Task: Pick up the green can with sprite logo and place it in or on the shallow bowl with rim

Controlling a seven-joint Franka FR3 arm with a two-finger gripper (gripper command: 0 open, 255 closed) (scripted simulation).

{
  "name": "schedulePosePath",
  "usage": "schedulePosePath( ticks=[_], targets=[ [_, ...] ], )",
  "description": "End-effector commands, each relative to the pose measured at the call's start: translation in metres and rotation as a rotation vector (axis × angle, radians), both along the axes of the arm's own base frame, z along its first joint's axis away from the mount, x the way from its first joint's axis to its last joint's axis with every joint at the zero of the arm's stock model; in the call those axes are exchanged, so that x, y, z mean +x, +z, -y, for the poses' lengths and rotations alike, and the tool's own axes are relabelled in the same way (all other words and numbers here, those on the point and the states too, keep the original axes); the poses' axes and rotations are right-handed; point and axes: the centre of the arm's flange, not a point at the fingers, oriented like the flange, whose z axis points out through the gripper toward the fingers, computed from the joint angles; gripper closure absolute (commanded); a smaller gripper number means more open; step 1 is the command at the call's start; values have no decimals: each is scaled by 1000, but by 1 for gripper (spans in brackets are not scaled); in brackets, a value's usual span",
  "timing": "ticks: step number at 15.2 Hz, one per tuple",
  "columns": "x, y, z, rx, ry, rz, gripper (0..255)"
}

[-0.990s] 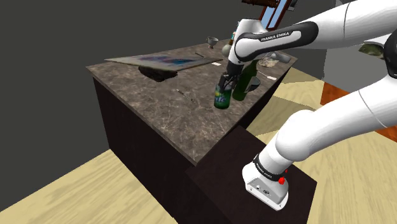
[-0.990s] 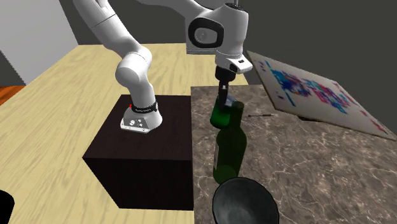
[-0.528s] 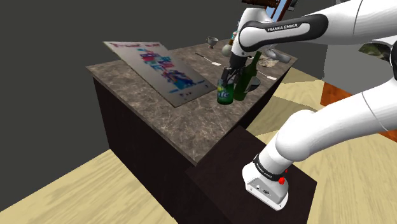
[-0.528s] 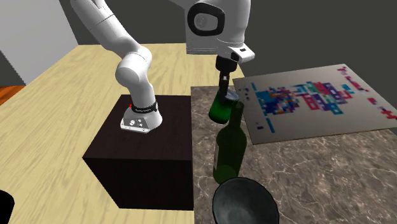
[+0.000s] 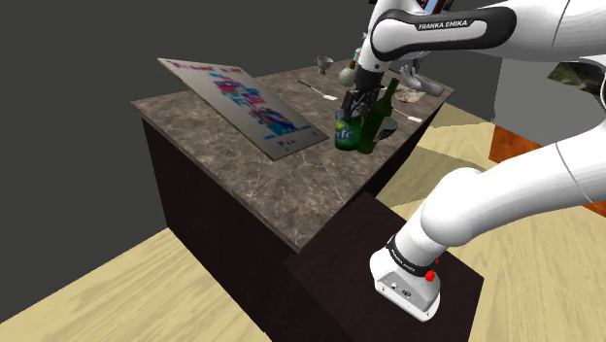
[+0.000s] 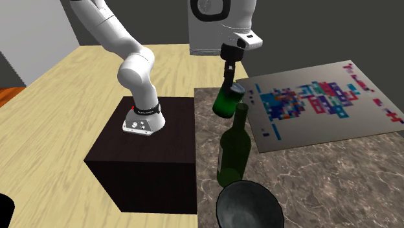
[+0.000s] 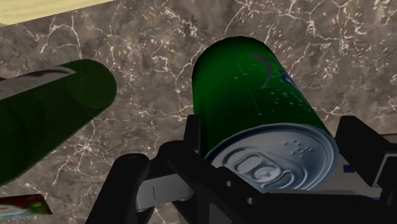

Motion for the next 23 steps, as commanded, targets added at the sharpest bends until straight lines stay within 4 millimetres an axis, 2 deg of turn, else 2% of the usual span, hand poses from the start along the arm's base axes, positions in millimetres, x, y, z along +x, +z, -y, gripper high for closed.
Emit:
schedulePosePath(
  ticks=[1,5,23],
  targets=[
    [0,12,1,0,0,0,255],
    [0,31,1,0,0,0,255],
    [5,52,237,0,0,0,255]
  ],
)
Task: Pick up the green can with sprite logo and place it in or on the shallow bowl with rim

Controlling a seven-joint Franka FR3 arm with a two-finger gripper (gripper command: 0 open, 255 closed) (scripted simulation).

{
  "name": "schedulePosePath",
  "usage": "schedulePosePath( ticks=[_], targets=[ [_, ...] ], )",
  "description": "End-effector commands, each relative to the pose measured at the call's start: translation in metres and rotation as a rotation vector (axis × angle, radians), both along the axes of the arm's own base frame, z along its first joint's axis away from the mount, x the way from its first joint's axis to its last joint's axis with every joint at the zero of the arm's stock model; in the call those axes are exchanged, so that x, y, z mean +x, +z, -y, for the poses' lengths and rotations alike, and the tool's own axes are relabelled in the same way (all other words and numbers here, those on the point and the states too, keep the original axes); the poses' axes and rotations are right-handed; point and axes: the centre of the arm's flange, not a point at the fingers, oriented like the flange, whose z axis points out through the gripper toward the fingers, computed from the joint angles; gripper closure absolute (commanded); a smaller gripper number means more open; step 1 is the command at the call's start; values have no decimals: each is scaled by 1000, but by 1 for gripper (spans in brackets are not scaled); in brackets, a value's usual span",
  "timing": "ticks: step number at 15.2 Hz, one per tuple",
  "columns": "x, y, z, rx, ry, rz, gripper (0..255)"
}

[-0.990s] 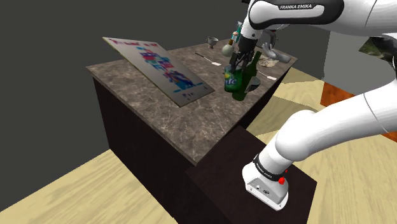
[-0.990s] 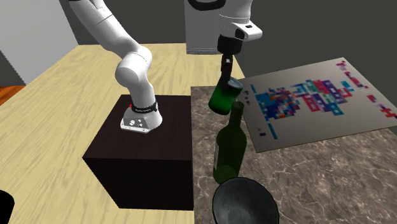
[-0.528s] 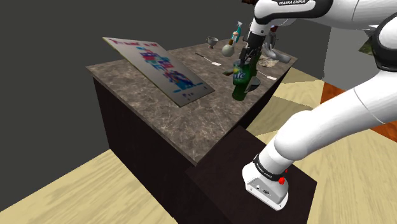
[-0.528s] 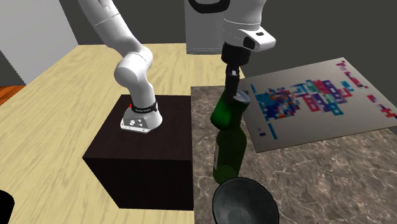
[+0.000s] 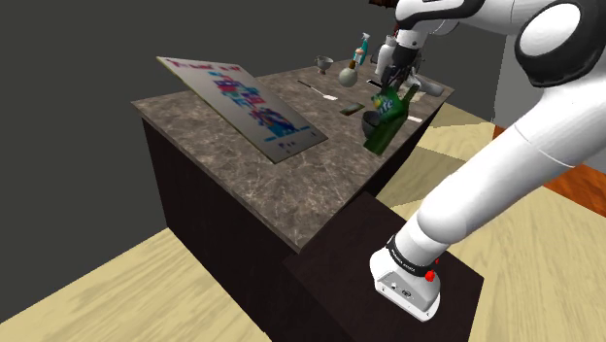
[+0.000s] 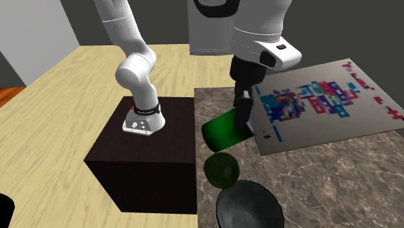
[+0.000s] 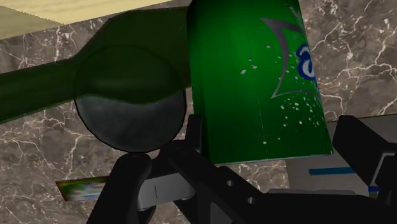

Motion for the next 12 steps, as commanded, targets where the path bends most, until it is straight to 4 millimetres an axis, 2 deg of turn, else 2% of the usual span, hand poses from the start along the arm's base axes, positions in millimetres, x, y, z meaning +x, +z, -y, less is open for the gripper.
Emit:
schedulePosePath(
  ticks=[1,11,12],
  targets=[
    [-1,1,27,-2,2,1,255],
    [2,12,160,-2,2,1,255],
    [2,7,160,-2,2,1,255]
  ],
)
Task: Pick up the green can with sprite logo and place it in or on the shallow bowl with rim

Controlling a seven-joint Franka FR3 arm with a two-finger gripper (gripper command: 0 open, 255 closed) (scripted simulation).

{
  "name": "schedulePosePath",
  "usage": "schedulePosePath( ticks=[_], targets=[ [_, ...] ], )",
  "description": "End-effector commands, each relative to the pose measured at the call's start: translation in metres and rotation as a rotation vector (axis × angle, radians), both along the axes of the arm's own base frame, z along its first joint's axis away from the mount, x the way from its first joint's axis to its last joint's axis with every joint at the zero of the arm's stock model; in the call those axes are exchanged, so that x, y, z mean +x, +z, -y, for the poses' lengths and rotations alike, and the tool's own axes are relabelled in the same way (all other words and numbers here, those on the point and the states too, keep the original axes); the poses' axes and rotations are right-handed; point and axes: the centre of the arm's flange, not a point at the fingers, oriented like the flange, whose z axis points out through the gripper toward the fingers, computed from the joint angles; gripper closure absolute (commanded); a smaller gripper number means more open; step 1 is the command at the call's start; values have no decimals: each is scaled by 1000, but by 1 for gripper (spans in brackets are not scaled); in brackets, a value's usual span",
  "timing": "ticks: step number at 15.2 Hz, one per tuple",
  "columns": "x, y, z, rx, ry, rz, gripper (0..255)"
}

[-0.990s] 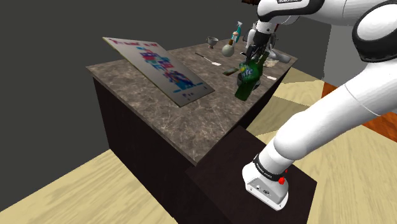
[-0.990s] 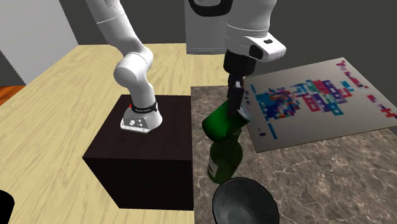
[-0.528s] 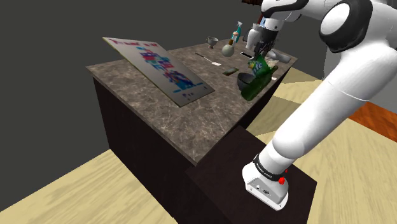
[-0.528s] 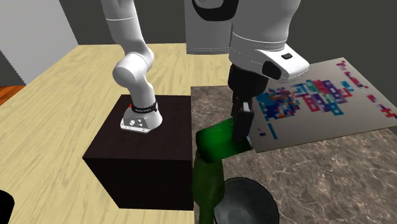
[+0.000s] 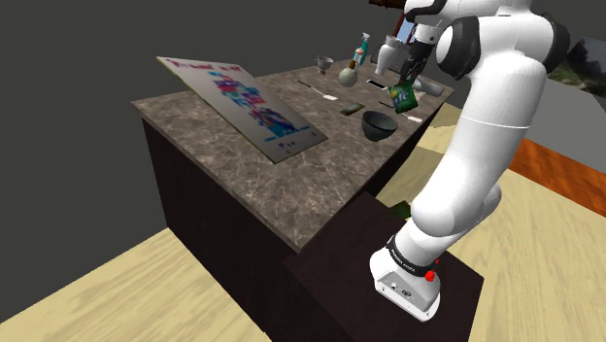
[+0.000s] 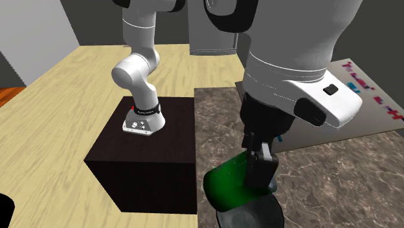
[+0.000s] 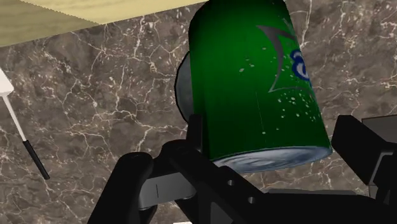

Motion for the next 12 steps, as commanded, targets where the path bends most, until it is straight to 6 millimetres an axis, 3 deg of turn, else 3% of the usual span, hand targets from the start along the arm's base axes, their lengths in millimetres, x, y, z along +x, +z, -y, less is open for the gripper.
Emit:
schedulePosePath(
  ticks=[1,12],
  targets=[
    [1,-10,7,0,3,1,255],
    [1,-68,7,0,3,1,255]
  ],
)
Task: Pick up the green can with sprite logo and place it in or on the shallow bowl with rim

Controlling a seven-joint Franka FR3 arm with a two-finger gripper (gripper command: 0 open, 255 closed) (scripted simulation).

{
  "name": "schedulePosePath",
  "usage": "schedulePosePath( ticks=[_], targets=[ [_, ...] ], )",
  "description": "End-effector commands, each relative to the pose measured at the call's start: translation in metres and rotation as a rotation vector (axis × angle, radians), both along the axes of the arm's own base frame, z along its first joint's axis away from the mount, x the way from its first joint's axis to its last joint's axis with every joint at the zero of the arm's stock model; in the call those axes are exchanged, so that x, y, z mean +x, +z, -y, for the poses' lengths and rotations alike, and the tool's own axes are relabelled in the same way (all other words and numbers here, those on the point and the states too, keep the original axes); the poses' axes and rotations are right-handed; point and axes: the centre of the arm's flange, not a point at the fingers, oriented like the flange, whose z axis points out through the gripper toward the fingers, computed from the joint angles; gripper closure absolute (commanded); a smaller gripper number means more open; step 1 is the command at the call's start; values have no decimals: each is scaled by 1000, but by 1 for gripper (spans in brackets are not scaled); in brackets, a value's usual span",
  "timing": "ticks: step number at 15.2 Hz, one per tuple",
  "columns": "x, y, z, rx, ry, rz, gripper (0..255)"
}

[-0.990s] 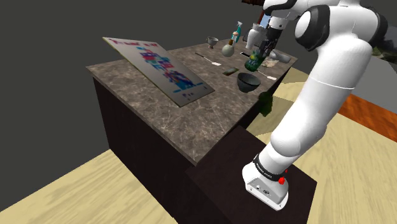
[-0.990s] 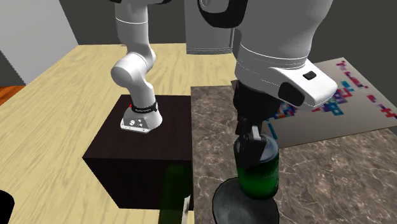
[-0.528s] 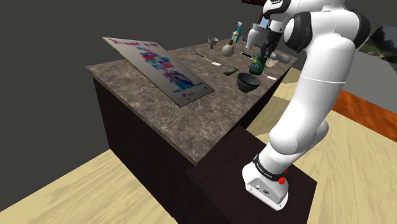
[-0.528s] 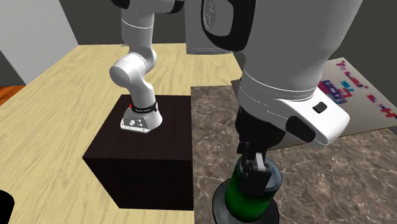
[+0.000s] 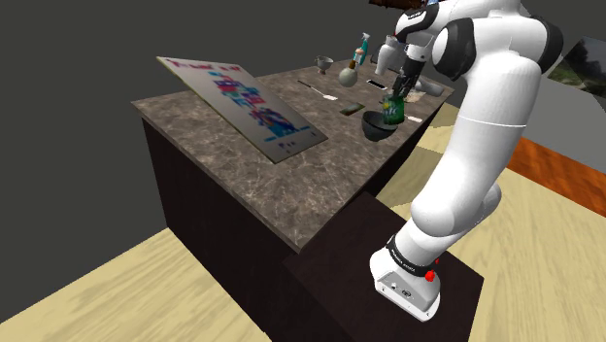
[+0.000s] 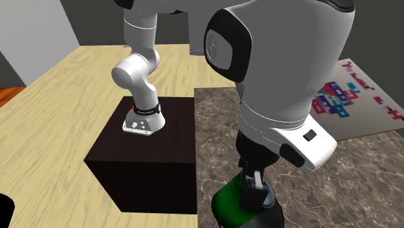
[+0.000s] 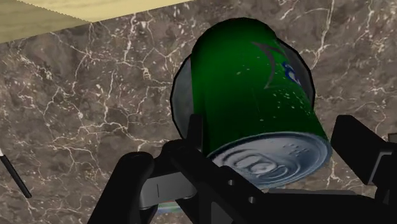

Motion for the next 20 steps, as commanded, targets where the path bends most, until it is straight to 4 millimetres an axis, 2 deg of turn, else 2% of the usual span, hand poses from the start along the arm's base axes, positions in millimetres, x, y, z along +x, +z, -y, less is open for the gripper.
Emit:
schedulePosePath(
  ticks=[1,7,14,15,20],
  targets=[
    [1,-10,1,-1,0,1,255],
    [1,-40,1,-1,0,1,255],
    [1,-40,1,-1,0,1,255],
    [1,-40,1,-1,0,1,0],
    [1,-40,1,-1,0,1,0]
  ],
)
